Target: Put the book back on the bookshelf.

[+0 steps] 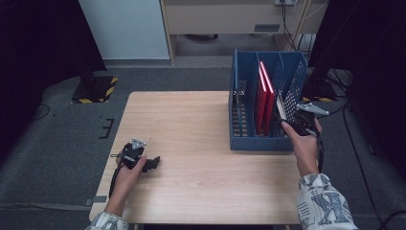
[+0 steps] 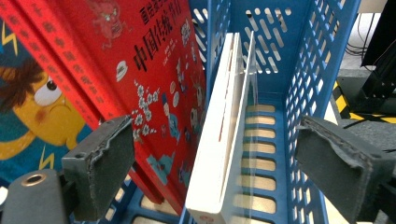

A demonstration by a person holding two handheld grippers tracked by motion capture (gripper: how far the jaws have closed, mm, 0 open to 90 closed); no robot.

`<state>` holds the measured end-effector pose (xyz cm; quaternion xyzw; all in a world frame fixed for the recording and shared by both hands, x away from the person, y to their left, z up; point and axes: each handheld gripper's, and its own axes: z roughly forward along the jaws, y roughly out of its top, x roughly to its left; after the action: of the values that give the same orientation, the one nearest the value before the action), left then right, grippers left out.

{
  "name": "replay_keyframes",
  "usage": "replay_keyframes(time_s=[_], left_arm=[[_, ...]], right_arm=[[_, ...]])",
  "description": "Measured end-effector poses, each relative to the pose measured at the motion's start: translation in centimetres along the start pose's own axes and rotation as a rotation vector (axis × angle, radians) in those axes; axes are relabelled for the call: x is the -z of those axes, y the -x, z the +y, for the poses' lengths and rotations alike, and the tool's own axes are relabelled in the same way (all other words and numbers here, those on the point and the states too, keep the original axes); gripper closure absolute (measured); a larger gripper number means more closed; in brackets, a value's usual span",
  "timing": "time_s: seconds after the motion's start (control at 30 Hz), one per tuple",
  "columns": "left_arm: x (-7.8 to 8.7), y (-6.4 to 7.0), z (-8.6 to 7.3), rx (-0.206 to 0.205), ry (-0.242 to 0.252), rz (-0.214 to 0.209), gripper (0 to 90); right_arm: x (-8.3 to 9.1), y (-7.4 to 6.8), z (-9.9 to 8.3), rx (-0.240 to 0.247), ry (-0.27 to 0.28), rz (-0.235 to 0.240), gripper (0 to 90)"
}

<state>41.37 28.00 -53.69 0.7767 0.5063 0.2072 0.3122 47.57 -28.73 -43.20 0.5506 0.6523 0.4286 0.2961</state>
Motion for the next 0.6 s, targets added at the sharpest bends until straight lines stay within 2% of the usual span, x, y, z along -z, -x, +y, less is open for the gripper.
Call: replay_keyframes(time_s=[0.17,0.2,0.6], left_arm=[[0.0,0.0,0.0,0.000,0.000,0.000,0.0],[0.0,0.0,0.0,0.000,0.001,0.000,0.0],[0.0,0.0,0.0,0.000,0.000,0.000,0.0]], right_arm=[[0.4,-0.2,0.0,0.018,-0.002,0.005,10.9],[0.7,-0.4,0.0,0.035,-0.004,0.010,10.5],[1.9,-1.3,0.0,0.071,0.009,0.044,10.3]])
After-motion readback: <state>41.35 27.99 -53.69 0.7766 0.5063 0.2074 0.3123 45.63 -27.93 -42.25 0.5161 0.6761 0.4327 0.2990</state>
